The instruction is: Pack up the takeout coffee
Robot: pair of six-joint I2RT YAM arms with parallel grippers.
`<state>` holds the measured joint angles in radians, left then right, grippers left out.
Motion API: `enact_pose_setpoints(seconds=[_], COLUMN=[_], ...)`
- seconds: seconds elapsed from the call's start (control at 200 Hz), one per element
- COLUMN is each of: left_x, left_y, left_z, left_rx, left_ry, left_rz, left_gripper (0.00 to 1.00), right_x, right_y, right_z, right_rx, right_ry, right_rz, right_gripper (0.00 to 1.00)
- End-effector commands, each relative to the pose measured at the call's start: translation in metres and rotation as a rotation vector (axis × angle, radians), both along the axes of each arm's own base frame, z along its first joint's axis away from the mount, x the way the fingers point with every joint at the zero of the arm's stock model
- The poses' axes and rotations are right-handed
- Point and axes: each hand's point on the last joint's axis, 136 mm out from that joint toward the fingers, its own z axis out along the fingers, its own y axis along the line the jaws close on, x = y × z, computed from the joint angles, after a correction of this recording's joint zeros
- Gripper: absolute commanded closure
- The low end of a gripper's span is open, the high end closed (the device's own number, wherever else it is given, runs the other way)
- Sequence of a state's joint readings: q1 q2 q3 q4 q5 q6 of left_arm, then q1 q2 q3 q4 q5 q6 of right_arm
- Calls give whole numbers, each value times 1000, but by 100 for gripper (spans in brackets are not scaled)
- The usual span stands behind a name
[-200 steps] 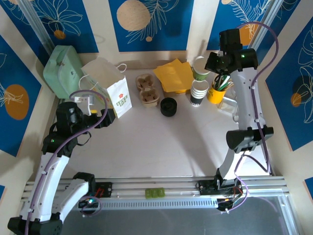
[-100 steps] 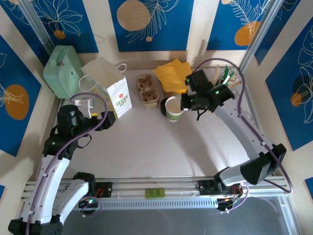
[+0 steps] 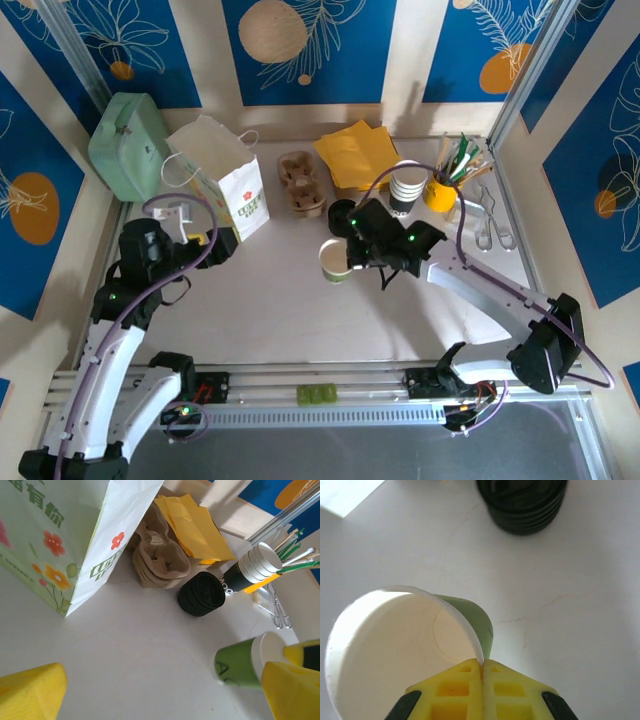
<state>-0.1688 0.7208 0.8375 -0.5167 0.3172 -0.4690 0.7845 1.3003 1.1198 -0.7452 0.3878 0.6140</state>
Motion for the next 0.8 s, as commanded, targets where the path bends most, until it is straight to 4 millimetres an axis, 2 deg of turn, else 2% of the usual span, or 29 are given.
enact_pose_setpoints(seconds=[0.0, 0.175, 0.31, 0.575, 0.795], left_x=[0, 0, 1, 0, -4], left_y=[-6, -10, -12, -8, -3], left_z=[3, 3, 5, 2, 6], left_rx=[-48, -69, -82, -37, -1], left_ry=[-10, -19, -29, -19, -26], left_rz=[-17, -35, -42, -35, -24], left_gripper=[1, 1, 1, 1, 1], right_x=[-5, -21, -26, -28, -33], right_y=[16, 27, 26, 20, 19], right_z=[-4, -25, -39, -53, -57], right_rx=[53, -10, -43, -73, -59], right_ry=[-16, 6, 42, 63, 98], right_rz=[-16, 10, 4, -23, -30], right_gripper=[98, 98, 98, 97, 91])
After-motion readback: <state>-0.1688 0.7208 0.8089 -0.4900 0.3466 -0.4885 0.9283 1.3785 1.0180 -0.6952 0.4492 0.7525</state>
